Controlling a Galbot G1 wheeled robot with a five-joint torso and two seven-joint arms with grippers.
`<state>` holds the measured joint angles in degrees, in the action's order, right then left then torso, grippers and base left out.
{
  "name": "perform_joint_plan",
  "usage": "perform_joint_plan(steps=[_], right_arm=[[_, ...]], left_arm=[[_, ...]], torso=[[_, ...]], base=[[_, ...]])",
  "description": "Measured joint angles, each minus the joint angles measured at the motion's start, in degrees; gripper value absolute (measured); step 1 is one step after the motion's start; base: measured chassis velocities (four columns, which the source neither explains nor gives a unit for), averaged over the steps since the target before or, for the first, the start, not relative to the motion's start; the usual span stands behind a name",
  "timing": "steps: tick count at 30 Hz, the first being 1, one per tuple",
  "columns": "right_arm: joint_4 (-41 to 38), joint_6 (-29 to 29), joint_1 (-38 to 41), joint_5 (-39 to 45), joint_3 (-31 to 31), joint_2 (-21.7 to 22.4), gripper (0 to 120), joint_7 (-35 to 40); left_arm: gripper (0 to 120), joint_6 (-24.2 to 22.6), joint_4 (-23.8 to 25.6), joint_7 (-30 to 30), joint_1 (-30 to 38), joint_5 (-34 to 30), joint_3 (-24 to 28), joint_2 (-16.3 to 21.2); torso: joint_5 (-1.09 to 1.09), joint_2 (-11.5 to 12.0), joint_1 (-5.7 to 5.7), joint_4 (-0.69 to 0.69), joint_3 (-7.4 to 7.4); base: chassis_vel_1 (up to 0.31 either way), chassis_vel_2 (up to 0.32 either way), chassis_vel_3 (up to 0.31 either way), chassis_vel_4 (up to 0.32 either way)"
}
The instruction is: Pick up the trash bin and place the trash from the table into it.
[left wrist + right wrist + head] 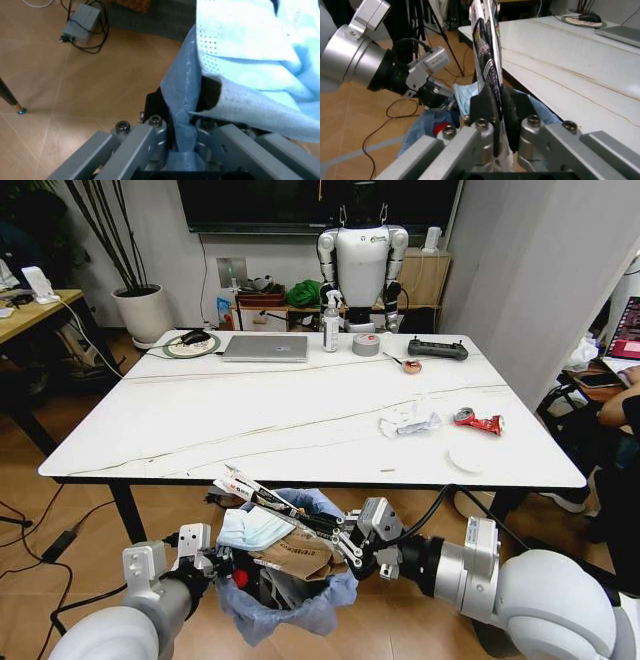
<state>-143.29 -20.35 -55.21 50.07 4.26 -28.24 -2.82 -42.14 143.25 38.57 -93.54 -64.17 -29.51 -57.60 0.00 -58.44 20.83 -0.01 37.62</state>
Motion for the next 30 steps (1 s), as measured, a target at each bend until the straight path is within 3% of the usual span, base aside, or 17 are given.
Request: perform_joint_plan(steps=[5, 8, 12, 14, 16, 19, 22, 25, 28, 30], right_arm=[[0.0, 0.3, -0.5, 0.0, 0.0, -0.1, 22, 0.0], [0.0, 1.1, -1.1, -0.9, 0.0, -0.2, 38, 0.0], [0.0, 1.4, -1.4, -1.1, -0.1, -0.4, 47, 0.2], [0.1, 1.5, -0.6, 0.4, -0.5, -1.2, 60, 2.5], [0.1, 1.4, -0.1, 1.4, -0.6, -1.5, 60, 3.7], [0.1, 0.4, 2.9, 7.8, -1.6, -4.2, 76, 12.8], [0.1, 0.2, 4.0, 10.7, -2.2, -5.7, 84, 19.0], [1.9, -2.0, 6.6, 16.2, -4.1, -9.3, 97, 33.2], [6.4, -3.0, 8.4, 21.8, -6.0, -12.5, 100, 42.6], [7.0, -3.0, 8.4, 22.0, -6.2, -12.8, 100, 43.1]], left_arm=[[2, 0.0, 0.0, 0.0, 0.0, 0.0, -0.2, 0.0], [2, 0.0, 0.0, 0.0, 0.3, -0.3, -0.2, 0.2], [2, 0.0, 0.0, 0.0, 0.3, -0.4, -0.2, 0.4], [2, 0.0, 0.0, 0.0, 0.2, -0.5, -0.3, 0.6], [2, 0.0, 0.0, 0.0, 0.2, -0.5, -0.3, 0.6], [2, 0.0, 0.0, 0.0, -0.3, -0.4, -0.3, 0.6], [2, 0.0, 0.0, 0.0, -0.7, -0.3, -0.3, 0.6], [2, 0.0, 0.0, 0.1, -1.3, -0.1, -0.5, 0.5], [2, 0.0, 0.0, 0.2, -1.8, 0.0, -0.6, 0.4], [2, 0.0, 0.0, 0.2, -1.8, 0.0, -0.6, 0.4]], torso=[[0.0, 0.0, 0.0, 0.0, 0.0], [0.0, 0.0, 0.0, 0.0, 0.0], [0.0, 0.0, 0.0, 0.0, 0.0], [0.0, 0.0, 0.0, -0.01, 0.0], [0.0, 0.0, 0.0, -0.01, 0.0], [0.0, 0.0, 0.0, 0.0, 0.0], [0.0, 0.0, 0.0, 0.0, 0.0], [-0.02, 0.0, 0.0, 0.0, -0.01], [0.0, 0.0, 0.0, 0.01, 0.0], [0.0, 0.0, 0.0, 0.01, -0.01]], base=[[0.0, 0.0, 0.0, 0.0], [0.0, 0.0, 0.0, 0.0], [0.0, 0.0, 0.0, 0.0], [0.0, 0.0, 0.0, 0.0], [0.0, 0.0, 0.0, 0.0], [0.0, 0.0, 0.0, 0.0], [0.0, 0.0, 0.0, 0.0], [0.0, 0.0, 0.0, 0.0], [0.0, 0.0, 0.0, 0.0], [0.0, 0.0, 0.0, 0.0]])
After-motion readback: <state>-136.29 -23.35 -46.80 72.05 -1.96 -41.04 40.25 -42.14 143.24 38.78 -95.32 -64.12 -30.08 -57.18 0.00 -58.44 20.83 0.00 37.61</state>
